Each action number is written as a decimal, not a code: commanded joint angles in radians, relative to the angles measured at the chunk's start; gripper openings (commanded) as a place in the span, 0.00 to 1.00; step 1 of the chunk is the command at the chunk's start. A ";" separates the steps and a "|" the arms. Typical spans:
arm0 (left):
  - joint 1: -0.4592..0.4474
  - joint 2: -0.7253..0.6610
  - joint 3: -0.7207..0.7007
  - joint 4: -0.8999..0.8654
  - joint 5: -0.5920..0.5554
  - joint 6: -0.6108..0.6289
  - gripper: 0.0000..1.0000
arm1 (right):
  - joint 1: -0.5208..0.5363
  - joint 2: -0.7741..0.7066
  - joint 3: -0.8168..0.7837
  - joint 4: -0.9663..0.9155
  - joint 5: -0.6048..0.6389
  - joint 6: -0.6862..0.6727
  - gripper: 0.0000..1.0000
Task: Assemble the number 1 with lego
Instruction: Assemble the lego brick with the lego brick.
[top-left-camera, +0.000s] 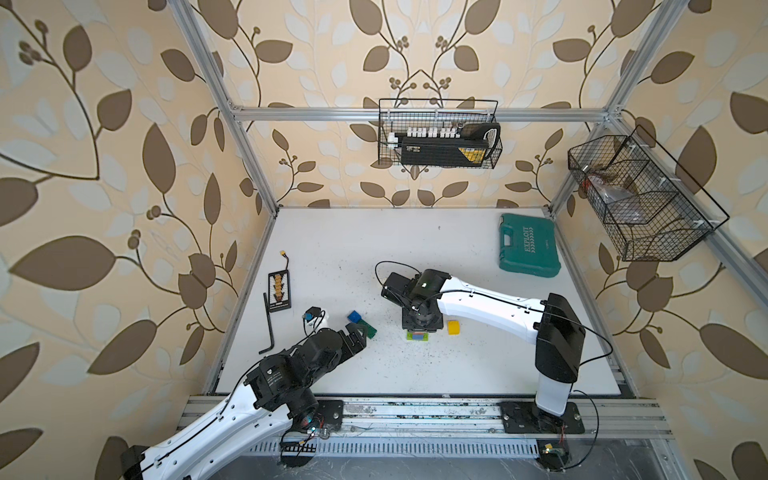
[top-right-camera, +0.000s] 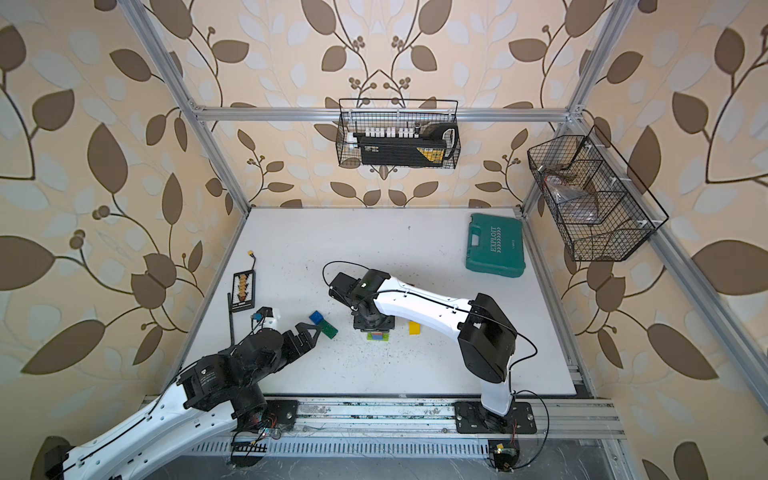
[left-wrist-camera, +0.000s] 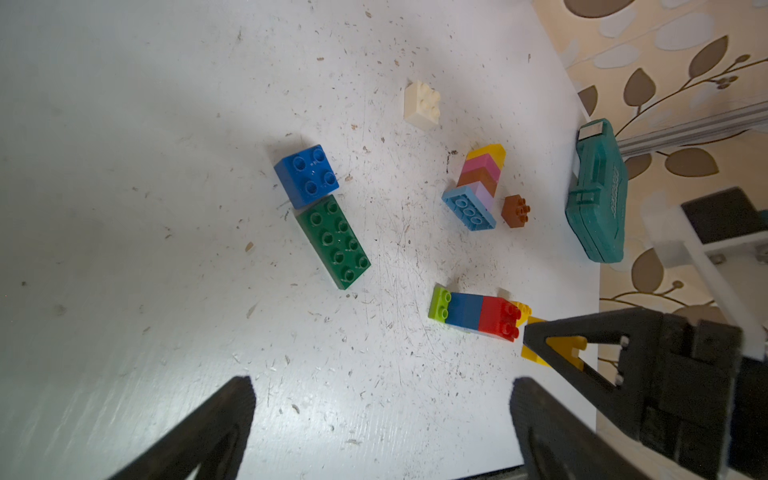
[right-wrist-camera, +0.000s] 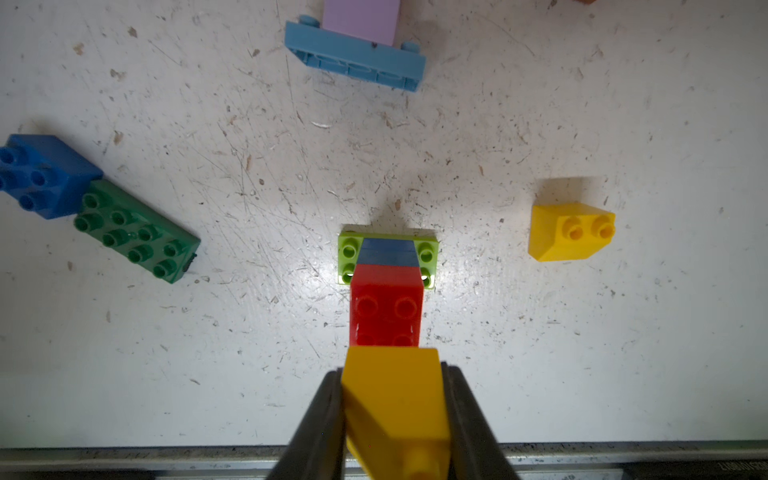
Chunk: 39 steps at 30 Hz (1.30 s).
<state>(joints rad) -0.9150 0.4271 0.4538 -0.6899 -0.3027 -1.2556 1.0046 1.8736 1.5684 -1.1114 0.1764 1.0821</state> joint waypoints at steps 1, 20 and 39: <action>0.011 0.002 -0.002 0.000 0.019 0.028 0.99 | -0.014 0.030 -0.001 0.027 -0.013 0.037 0.12; 0.010 -0.006 -0.010 0.001 0.017 0.021 0.99 | -0.050 0.057 -0.077 0.065 -0.036 0.007 0.10; 0.010 0.026 -0.002 0.010 0.017 0.025 0.99 | -0.066 0.143 -0.128 0.088 -0.056 -0.036 0.10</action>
<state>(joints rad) -0.9150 0.4477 0.4519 -0.6876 -0.2848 -1.2526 0.9474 1.8942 1.4979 -1.0039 0.1116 1.0702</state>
